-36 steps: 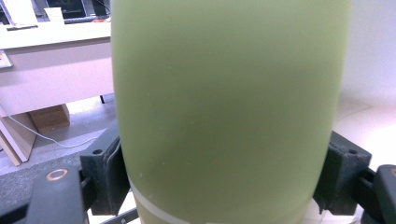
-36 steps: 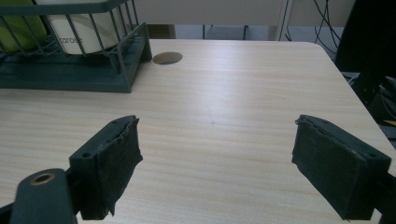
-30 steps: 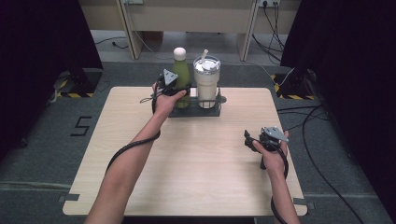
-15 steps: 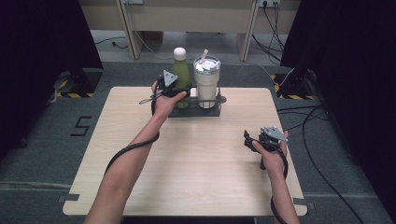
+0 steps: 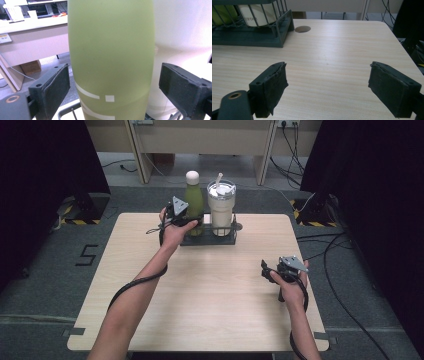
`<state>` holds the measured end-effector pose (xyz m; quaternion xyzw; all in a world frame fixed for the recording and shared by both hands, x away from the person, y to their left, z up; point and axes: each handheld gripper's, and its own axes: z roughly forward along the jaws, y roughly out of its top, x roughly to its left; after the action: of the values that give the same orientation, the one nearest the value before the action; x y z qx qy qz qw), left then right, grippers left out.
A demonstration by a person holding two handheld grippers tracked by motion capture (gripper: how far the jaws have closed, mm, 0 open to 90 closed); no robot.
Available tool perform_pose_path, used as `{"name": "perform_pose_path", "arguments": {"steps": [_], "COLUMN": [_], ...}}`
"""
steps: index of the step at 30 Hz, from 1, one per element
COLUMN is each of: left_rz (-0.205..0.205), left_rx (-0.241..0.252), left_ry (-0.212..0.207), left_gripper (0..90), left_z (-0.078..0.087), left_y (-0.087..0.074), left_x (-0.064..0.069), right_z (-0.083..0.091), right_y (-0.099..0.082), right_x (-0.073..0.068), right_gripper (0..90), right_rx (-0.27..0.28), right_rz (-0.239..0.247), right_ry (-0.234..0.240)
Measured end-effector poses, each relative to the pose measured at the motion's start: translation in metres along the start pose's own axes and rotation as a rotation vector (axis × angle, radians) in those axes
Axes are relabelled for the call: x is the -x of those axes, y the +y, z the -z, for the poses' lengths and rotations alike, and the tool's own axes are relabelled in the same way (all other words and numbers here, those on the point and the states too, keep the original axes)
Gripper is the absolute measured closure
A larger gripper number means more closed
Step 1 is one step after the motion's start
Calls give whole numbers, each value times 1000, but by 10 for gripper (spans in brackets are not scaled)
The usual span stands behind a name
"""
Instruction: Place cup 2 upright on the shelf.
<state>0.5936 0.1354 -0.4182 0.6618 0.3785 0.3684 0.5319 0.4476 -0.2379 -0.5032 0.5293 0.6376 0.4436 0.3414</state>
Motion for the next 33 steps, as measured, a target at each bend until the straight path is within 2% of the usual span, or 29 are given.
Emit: {"name": "perform_pose_path", "arguments": {"steps": [8,11,20,33], "left_rz": [-8,-25,-22,-40], "left_rx": [3,7,13,15], "left_ry": [0,-5,-14,-30], "left_gripper": [91,92,95,101], "left_z": [12,19,34,54], "left_y": [0,1,0,-3], "left_x": [0,1,-2,-2], "right_z": [1,1,1,0], "right_y": [-1,-2,-3,-3], "right_x": [-1,-1,-1,-3], "right_gripper": [150,149,150,150], "right_rx": [-5,-8,-10,-14], "right_rz": [0,-9,-3,0], "right_ry": [-1,0,-5,-2]}}
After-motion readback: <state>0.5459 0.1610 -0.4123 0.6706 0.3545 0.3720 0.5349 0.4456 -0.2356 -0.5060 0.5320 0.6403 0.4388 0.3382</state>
